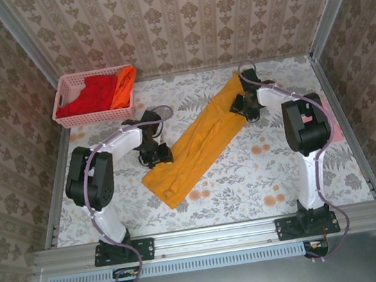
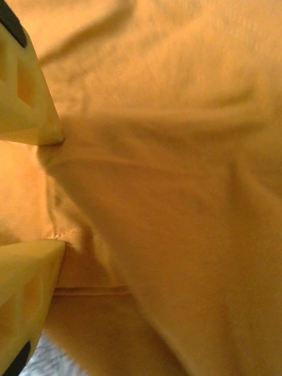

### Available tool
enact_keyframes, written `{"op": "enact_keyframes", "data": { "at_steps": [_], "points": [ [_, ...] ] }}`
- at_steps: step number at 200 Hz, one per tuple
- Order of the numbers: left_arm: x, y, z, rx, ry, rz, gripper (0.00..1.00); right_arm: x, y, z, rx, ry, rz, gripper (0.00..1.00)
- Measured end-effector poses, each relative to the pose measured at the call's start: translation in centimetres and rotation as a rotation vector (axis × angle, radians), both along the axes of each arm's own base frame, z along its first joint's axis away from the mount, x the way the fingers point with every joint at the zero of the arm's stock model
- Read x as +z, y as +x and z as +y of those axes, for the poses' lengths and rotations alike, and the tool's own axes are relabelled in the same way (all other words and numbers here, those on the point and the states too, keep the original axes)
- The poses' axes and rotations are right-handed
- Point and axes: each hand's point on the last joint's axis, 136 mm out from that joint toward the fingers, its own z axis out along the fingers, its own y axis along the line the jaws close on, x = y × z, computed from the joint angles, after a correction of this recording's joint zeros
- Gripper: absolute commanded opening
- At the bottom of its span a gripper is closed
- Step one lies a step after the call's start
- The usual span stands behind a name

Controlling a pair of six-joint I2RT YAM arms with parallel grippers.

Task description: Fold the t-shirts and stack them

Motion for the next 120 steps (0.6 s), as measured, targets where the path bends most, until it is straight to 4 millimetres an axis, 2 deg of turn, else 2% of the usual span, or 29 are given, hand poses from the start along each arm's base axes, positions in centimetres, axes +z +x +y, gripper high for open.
{"op": "enact_keyframes", "data": {
  "at_steps": [24,45,89,120],
  "points": [
    [-0.9,-2.1,0.3,-0.020,-0.007,0.071,0.37,0.8,2.6,0.6,0.003,0.017,-0.039,0.44],
    [-1.2,-4.5,0.0,-0.069,-0.009,0.141,0.38,0.4,4.5,1.3,0.013,0.036,-0.050,0.44],
    [-0.5,-8.9,-4.3,-0.252,-0.069,0.207,0.41,0.8,8.7,4.2,0.055,0.067,-0.085,0.49],
    [-0.5,-9.1,-7.5,-0.305,-0.122,0.213,0.41,1.2,11.6,7.6,0.087,0.104,-0.131,0.52]
  ]
}}
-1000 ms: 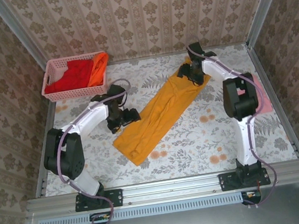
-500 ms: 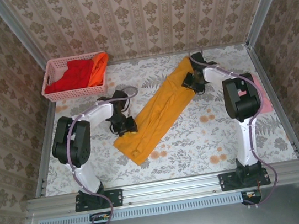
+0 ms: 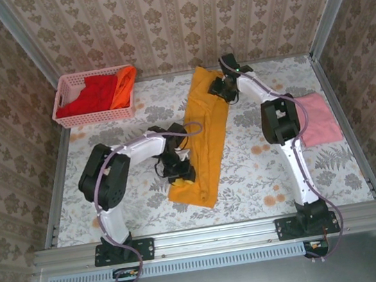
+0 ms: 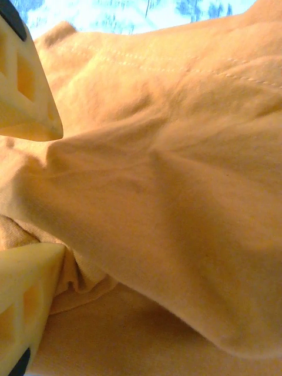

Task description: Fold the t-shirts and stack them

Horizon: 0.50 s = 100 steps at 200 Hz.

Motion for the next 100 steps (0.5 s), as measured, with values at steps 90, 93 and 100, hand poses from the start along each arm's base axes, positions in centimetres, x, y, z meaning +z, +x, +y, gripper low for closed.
{"op": "enact_keyframes", "data": {
  "at_steps": [90,93,100],
  "points": [
    [2.1,2.3,-2.7,0.017,-0.088,-0.127,0.52,1.0,0.8,3.6,0.055,0.051,-0.029,0.67],
    [2.5,2.5,-2.5,0.024,-0.093,-0.138,0.53,1.1,0.5,3.5,0.065,0.042,-0.026,0.68],
    [3.5,3.0,-2.0,0.041,-0.109,-0.170,0.53,1.4,-0.4,3.2,0.084,0.023,-0.018,0.69]
  ]
}}
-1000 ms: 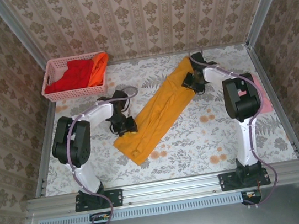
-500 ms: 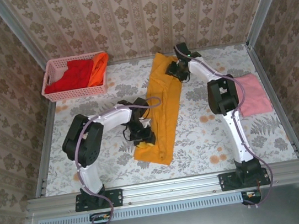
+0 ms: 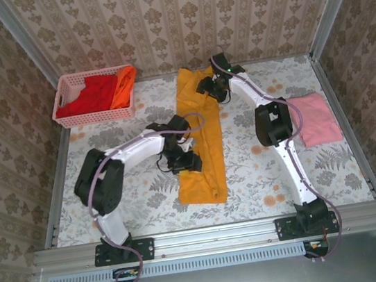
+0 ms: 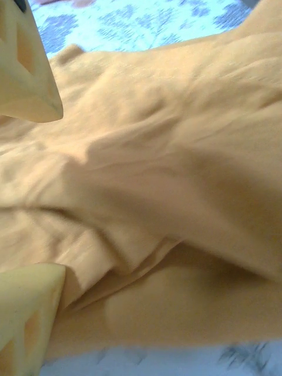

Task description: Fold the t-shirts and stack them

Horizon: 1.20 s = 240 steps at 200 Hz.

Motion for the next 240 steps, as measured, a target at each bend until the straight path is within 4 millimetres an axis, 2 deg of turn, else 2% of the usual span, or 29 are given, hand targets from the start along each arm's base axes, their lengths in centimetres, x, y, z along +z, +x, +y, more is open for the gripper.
{"op": "enact_keyframes", "data": {
  "at_steps": [20,35,49,62,79,90,121,159,184,205,219,240],
  "points": [
    [3.1,1.7,1.6,0.057,-0.057,-0.108,0.59,1.8,-3.5,-1.2,0.049,-0.057,0.004,0.72],
    [5.2,2.8,3.0,0.092,-0.089,-0.191,0.63,4.2,-6.4,-2.3,0.079,-0.087,-0.031,0.76],
    [6.7,3.7,4.5,0.115,-0.110,-0.259,0.73,6.7,-8.9,-3.1,0.110,-0.111,-0.088,0.80],
    [8.0,4.2,5.9,0.128,-0.124,-0.316,0.87,8.9,-11.3,-3.7,0.147,-0.143,-0.156,0.84],
    [9.7,4.9,7.9,0.147,-0.139,-0.399,0.98,10.6,-14.4,-3.7,0.228,-0.196,-0.236,0.89],
    [11.4,5.4,9.3,0.147,-0.150,-0.474,1.00,11.1,-16.5,-3.1,0.298,-0.233,-0.275,0.91],
    [15.0,5.7,12.1,0.079,-0.172,-0.661,1.00,10.6,-22.5,0.2,0.544,-0.321,-0.340,0.94],
    [17.1,3.4,13.9,-0.115,-0.199,-0.834,1.00,8.5,-30.6,6.1,0.935,-0.395,-0.449,0.92],
    [16.8,1.1,14.7,-0.228,-0.206,-0.925,1.00,5.9,-35.2,8.8,1.167,-0.431,-0.481,0.89],
    [16.3,-0.4,14.9,-0.308,-0.208,-0.969,1.00,3.7,-38.0,10.4,1.336,-0.464,-0.490,0.87],
    [15.6,-1.4,14.9,-0.365,-0.214,-0.973,1.00,2.4,-39.1,11.2,1.419,-0.479,-0.495,0.84],
    [14.3,-3.0,15.1,-0.430,-0.223,-0.965,1.00,0.6,-39.6,11.5,1.496,-0.504,-0.481,0.80]
  ]
}}
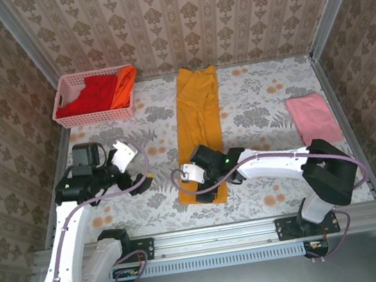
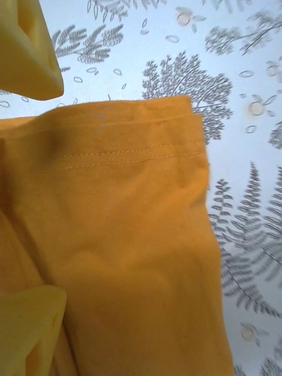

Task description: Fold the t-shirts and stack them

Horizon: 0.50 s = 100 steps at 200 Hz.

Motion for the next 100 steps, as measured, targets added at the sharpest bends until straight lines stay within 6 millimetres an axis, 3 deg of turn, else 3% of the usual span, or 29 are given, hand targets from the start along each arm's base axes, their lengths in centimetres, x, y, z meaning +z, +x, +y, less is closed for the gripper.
{"op": "enact_keyframes", "data": {
  "at_steps": [30,77,100],
  "points": [
    [-0.7,-1.3,0.1,-0.043,0.000,-0.004,1.00,-2.4,-0.4,-0.1,0.057,-0.056,0.017,0.74],
    [-0.8,-1.8,-0.3,-0.076,-0.032,0.000,1.00,-4.1,-0.8,0.2,0.098,-0.087,0.034,0.64],
    [-1.0,-1.8,-0.5,-0.081,-0.044,0.003,1.00,-4.2,-0.5,0.6,0.111,-0.087,0.025,0.45]
  ]
}}
